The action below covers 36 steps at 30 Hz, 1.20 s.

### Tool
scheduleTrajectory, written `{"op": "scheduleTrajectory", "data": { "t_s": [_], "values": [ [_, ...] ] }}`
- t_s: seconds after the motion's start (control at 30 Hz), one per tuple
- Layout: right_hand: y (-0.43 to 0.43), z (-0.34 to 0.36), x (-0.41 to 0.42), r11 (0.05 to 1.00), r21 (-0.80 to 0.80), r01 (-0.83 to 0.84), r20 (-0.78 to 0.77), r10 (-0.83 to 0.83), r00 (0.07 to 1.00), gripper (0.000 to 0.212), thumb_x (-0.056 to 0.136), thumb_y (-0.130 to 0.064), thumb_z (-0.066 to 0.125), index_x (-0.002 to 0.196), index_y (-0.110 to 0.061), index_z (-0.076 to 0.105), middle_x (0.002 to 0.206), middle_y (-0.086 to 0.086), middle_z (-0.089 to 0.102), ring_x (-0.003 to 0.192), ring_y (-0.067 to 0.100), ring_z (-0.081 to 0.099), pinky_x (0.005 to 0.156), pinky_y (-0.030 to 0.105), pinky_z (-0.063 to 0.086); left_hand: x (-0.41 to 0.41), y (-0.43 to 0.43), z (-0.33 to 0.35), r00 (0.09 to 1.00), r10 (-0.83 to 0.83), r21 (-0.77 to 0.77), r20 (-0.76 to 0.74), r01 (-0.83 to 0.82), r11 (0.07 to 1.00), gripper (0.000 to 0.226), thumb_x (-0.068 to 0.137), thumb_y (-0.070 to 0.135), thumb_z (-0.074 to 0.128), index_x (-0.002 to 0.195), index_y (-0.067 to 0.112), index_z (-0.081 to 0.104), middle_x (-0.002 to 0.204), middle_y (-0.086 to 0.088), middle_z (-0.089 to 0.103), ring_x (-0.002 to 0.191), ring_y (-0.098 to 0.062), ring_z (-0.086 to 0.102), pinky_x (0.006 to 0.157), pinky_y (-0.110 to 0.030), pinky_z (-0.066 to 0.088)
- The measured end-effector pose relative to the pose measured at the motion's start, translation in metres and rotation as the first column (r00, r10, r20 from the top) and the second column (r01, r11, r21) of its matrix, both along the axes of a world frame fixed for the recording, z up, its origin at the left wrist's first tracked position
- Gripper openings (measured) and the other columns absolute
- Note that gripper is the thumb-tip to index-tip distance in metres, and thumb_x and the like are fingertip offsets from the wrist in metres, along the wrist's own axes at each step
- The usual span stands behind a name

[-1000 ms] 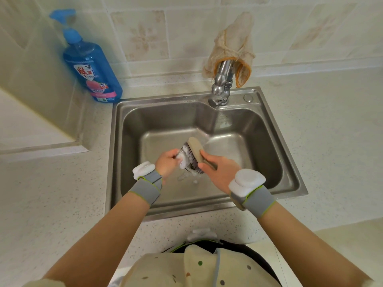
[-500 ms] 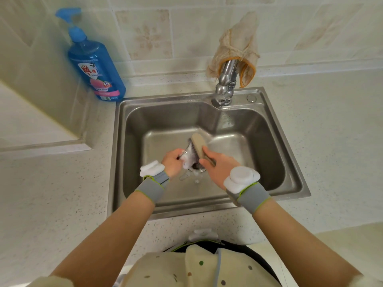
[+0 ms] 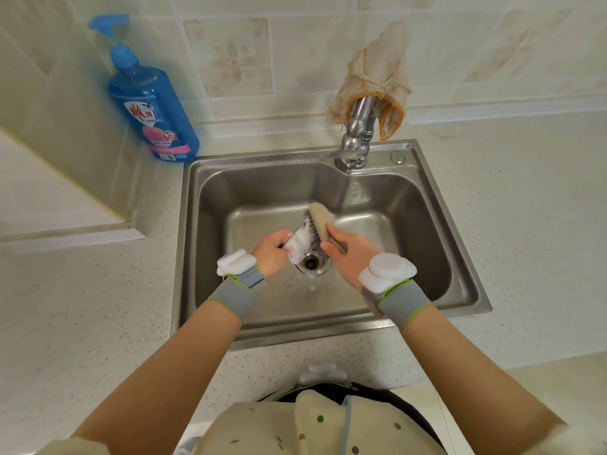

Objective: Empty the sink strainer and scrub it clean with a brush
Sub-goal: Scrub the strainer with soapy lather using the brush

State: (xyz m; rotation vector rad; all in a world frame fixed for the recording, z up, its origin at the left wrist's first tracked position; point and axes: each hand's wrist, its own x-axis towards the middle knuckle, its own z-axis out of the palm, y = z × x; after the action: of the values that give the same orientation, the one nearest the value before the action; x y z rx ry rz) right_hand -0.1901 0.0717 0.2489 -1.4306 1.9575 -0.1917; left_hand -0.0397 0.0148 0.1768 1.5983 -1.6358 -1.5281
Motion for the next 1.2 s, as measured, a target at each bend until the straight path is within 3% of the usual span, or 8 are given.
{"op": "scheduleTrajectory", "data": {
  "t_s": [0.1,0.27,0.37,0.5,0.63,0.77,0.97,1.2],
  "values": [
    [0.014,0.003,0.010,0.990,0.014,-0.139,-0.028,0.140,0.990,0.049,0.096,-0.045,0.041,0.143,-0.041,0.030,0.134,0.001,0.058,0.120,0.030,0.055,0.097,0.030,0.043,0.003,-0.004,-0.001,0.999,0.026,0.007,-0.032,-0.026,1.000,0.014,0.076,0.004,0.050,0.067,0.014,0.053,0.081,-0.012,0.053,0.084,-0.018,0.043,0.071,-0.027,0.034],
    [0.008,0.000,0.002,0.999,0.027,-0.044,-0.054,0.046,0.997,0.050,0.096,-0.044,0.041,0.144,-0.040,0.029,0.136,0.002,0.056,0.122,0.032,0.052,0.099,0.031,0.042,0.001,0.001,0.003,0.996,0.065,0.064,-0.063,-0.061,0.996,0.023,0.082,-0.009,0.046,0.077,0.012,0.054,0.065,0.000,0.049,0.069,-0.012,0.044,0.063,-0.019,0.036],
    [0.021,0.001,0.012,0.989,0.028,-0.146,-0.048,0.147,0.988,0.049,0.096,-0.044,0.041,0.144,-0.041,0.028,0.131,0.004,0.060,0.118,0.032,0.055,0.097,0.032,0.044,0.001,0.000,0.002,0.992,0.089,0.086,-0.094,-0.081,0.993,0.019,0.070,-0.004,0.052,0.061,0.013,0.052,0.054,0.002,0.052,0.060,-0.010,0.043,0.060,-0.020,0.036],
    [0.008,-0.002,-0.002,1.000,0.017,-0.018,-0.019,0.019,1.000,0.050,0.096,-0.043,0.043,0.144,-0.037,0.032,0.140,0.003,0.053,0.126,0.031,0.050,0.100,0.029,0.040,0.000,0.001,0.001,0.992,0.089,0.066,-0.087,-0.083,0.994,0.038,0.085,-0.015,0.041,0.068,0.016,0.053,0.066,-0.003,0.050,0.066,-0.014,0.043,0.064,-0.023,0.037],
    [0.021,0.001,0.010,0.991,0.009,-0.134,-0.005,0.134,0.991,0.050,0.096,-0.044,0.042,0.144,-0.040,0.029,0.130,0.003,0.060,0.116,0.032,0.057,0.095,0.031,0.044,0.002,-0.002,0.001,0.992,0.096,0.048,-0.079,-0.092,0.995,0.027,0.085,-0.014,0.041,0.084,0.006,0.058,0.081,-0.015,0.056,0.083,-0.020,0.048,0.076,-0.029,0.039],
    [0.003,-0.002,-0.003,1.000,0.013,0.006,0.041,-0.007,0.999,0.050,0.095,-0.042,0.045,0.143,-0.035,0.034,0.141,0.002,0.052,0.127,0.030,0.050,0.102,0.030,0.040,0.000,0.002,0.006,0.985,0.110,0.085,-0.132,-0.099,0.991,0.027,0.084,-0.015,0.040,0.083,0.007,0.055,0.068,-0.005,0.051,0.058,0.000,0.053,0.057,-0.011,0.040],
    [0.013,0.001,0.002,0.998,-0.010,-0.067,0.045,0.067,0.997,0.049,0.094,-0.042,0.046,0.142,-0.039,0.035,0.137,-0.002,0.056,0.123,0.028,0.054,0.100,0.028,0.042,-0.003,-0.004,0.004,0.859,0.343,0.373,-0.379,-0.197,0.907,0.015,0.090,0.020,0.050,0.080,0.016,0.060,0.061,0.008,0.068,0.065,-0.007,0.062,0.063,-0.019,0.045],
    [0.009,-0.006,-0.012,0.999,-0.001,0.052,0.124,-0.052,0.991,0.049,0.093,-0.042,0.049,0.140,-0.038,0.038,0.142,-0.003,0.051,0.129,0.025,0.050,0.106,0.033,0.042,-0.007,0.004,0.002,0.940,0.224,0.221,-0.259,-0.169,0.961,0.030,0.087,-0.003,0.047,0.061,0.014,0.044,0.060,-0.003,0.044,0.060,-0.012,0.041,0.059,-0.024,0.029]
  ]
}}
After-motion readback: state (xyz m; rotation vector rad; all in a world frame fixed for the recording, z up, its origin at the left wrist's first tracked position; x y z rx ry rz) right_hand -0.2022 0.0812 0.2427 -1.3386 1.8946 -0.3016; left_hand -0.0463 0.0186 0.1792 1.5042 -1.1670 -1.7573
